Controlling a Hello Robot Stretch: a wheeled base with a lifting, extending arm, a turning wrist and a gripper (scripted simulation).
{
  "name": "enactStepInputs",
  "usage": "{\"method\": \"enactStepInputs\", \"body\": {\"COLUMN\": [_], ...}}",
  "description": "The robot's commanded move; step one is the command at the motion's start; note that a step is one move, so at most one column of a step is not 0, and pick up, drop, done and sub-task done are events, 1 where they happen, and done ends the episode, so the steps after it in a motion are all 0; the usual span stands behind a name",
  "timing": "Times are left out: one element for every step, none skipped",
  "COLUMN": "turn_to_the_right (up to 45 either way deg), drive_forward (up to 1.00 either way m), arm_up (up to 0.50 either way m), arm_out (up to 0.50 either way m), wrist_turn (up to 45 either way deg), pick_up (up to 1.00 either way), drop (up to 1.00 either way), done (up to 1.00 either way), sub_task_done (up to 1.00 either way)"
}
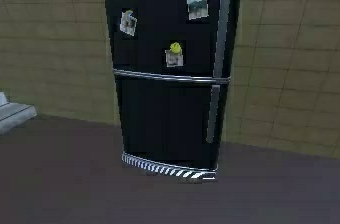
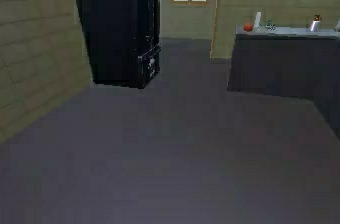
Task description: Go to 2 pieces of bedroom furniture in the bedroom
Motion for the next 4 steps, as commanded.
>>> {"method": "enactStepInputs", "body": {"turn_to_the_right": [-15.0,0.0,-45.0,-12.0], "drive_forward": [0.0,0.3,0.0,0.0], "arm_up": [0.0,0.0,0.0,0.0], "arm_out": [0.0,0.0,0.0,0.0], "wrist_turn": [0.0,0.0,0.0,0.0], "pick_up": [0.0,0.0,0.0,0.0], "drop": [0.0,0.0,0.0,0.0], "done": [0.0,0.0,0.0,0.0], "sub_task_done": [0.0,0.0,0.0,0.0]}}
